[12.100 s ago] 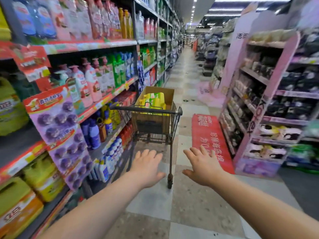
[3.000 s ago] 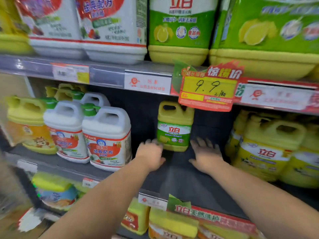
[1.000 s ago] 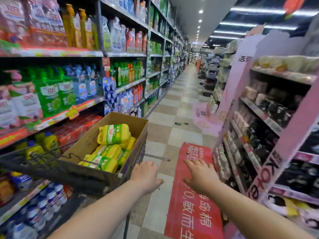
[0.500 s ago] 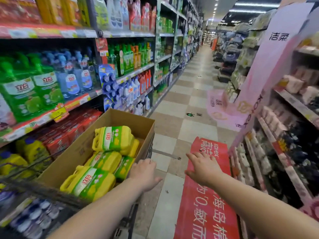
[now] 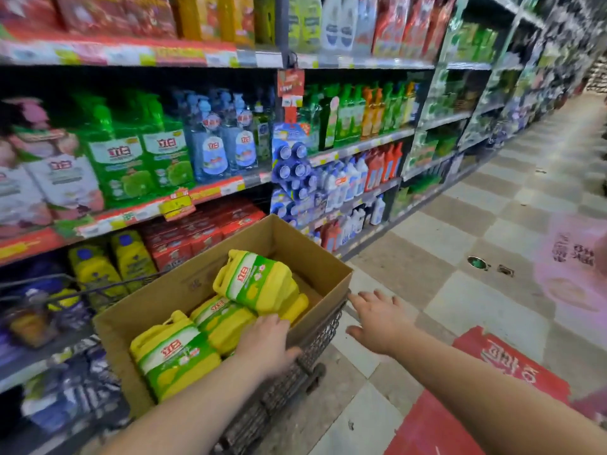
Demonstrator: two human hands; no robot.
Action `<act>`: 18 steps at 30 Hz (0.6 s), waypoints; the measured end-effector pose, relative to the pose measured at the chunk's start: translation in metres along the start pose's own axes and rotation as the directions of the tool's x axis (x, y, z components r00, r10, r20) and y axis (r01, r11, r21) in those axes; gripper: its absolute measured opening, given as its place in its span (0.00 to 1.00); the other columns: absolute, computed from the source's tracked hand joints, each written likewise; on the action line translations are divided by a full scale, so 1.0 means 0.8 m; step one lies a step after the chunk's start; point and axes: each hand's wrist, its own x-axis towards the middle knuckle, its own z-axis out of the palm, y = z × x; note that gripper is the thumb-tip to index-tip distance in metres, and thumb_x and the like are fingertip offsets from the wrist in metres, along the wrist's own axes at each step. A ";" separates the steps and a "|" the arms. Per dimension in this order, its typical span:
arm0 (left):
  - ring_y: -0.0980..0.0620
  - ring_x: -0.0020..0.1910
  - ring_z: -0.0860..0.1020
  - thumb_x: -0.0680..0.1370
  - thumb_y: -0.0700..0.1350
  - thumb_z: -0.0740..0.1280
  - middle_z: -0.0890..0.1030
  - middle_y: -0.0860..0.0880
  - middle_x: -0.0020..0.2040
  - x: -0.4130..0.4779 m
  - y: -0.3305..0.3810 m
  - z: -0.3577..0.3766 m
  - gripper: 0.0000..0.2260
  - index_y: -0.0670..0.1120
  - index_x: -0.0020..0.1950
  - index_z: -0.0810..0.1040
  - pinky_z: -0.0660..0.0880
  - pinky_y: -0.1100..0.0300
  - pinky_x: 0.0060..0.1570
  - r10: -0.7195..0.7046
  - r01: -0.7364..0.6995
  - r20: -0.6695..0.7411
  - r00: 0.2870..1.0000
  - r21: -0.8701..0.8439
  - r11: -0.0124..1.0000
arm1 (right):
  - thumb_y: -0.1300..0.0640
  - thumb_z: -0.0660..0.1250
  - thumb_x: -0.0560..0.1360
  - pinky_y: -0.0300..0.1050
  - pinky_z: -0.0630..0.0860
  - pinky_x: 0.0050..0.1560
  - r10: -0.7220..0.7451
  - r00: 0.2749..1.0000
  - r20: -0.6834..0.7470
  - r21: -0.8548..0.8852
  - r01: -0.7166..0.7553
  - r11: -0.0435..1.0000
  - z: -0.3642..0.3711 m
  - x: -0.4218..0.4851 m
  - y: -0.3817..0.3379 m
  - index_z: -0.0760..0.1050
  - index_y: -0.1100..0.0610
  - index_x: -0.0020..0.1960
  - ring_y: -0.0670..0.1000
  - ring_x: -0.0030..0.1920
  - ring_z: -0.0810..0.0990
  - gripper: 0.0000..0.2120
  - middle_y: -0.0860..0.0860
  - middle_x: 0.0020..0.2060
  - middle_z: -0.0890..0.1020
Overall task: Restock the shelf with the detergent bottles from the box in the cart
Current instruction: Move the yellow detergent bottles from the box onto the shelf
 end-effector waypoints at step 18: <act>0.45 0.67 0.69 0.75 0.62 0.62 0.70 0.47 0.68 0.149 -0.171 0.020 0.27 0.49 0.70 0.67 0.68 0.50 0.65 -0.406 0.417 0.101 0.908 -0.153 0.896 | 0.41 0.60 0.76 0.57 0.59 0.71 -0.315 0.940 0.135 -0.019 0.320 0.947 -0.020 0.297 -0.080 0.53 0.49 0.75 0.56 0.74 0.58 0.32 0.51 0.74 0.61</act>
